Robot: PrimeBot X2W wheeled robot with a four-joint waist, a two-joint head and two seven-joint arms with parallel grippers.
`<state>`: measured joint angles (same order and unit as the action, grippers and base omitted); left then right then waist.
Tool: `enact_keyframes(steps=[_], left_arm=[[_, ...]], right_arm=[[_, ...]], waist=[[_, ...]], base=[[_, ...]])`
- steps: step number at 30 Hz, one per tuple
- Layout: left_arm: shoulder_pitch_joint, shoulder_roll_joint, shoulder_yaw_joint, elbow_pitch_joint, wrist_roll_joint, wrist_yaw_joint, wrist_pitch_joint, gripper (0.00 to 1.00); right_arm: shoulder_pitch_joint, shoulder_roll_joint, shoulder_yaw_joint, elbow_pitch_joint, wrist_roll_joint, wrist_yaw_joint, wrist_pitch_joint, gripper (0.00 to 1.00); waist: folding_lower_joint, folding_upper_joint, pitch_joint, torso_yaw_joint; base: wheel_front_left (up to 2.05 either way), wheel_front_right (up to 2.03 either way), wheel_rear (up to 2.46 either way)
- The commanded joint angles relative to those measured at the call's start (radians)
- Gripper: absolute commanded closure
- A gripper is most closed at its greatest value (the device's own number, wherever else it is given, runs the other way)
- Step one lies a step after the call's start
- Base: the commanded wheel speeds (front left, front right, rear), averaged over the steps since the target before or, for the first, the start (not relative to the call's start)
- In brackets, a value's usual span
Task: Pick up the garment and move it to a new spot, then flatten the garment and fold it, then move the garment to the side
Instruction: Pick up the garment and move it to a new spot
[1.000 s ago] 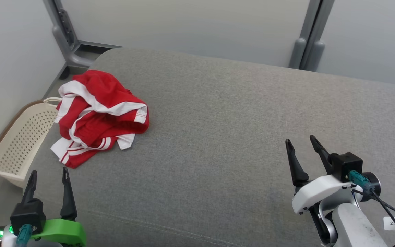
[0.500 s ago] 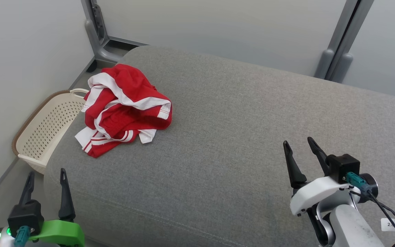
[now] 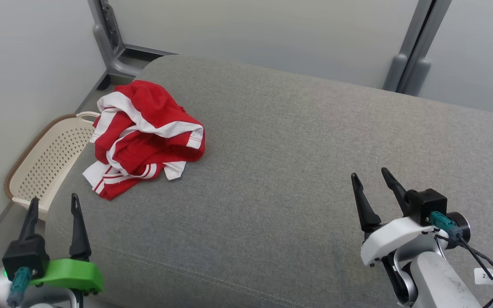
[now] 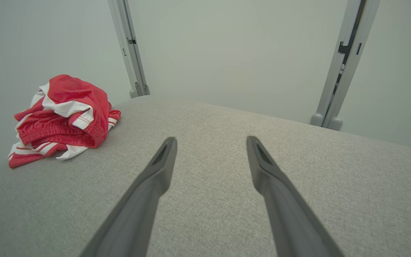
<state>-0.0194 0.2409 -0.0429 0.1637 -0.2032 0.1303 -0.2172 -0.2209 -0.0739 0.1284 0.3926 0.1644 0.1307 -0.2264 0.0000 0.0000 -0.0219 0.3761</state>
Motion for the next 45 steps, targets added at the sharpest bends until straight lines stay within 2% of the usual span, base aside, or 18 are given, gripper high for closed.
enact_keyframes(steps=[1, 11, 19, 34, 40, 45], left_arm=[[-0.039, 0.016, -0.005, -0.005, -0.006, -0.009, 0.014, 0.00], [-0.211, 0.057, -0.001, 0.030, -0.035, -0.054, 0.067, 0.00], [-0.386, 0.103, 0.008, 0.142, -0.058, -0.095, 0.095, 0.00], [-0.691, 0.199, -0.009, 0.522, -0.097, -0.209, 0.147, 0.00], [-0.781, 0.246, -0.035, 0.689, -0.106, -0.237, 0.185, 0.00], [-0.815, 0.263, -0.050, 0.784, -0.119, -0.249, 0.236, 0.00]], right_arm=[[-0.011, -0.006, 0.003, 0.000, 0.004, 0.000, 0.000, 0.00], [-0.038, -0.016, 0.017, 0.000, 0.008, 0.000, 0.000, 0.00], [-0.073, -0.032, 0.025, -0.013, 0.002, 0.000, 0.011, 0.00], [-0.134, -0.058, 0.033, -0.031, 0.003, 0.000, 0.019, 0.00], [-0.151, -0.056, 0.045, -0.027, 0.006, 0.000, 0.011, 0.00], [-0.160, -0.060, 0.045, -0.030, 0.003, 0.000, 0.014, 0.00]], waist=[[0.0000, 0.0000, 0.012, -0.018], [0.0000, 0.0000, 0.049, -0.077], [0.0000, 0.0000, 0.100, -0.144], [0.0000, 0.0000, 0.189, -0.278], [0.0000, 0.0000, 0.216, -0.330], [0.0000, 0.0000, 0.232, -0.356]], base=[[0.00, 0.00, 0.00], [0.00, 0.00, 0.00], [0.00, 0.00, 0.00], [0.00, 0.00, 0.00], [0.00, 0.00, 0.00], [0.00, 0.00, 0.00]])
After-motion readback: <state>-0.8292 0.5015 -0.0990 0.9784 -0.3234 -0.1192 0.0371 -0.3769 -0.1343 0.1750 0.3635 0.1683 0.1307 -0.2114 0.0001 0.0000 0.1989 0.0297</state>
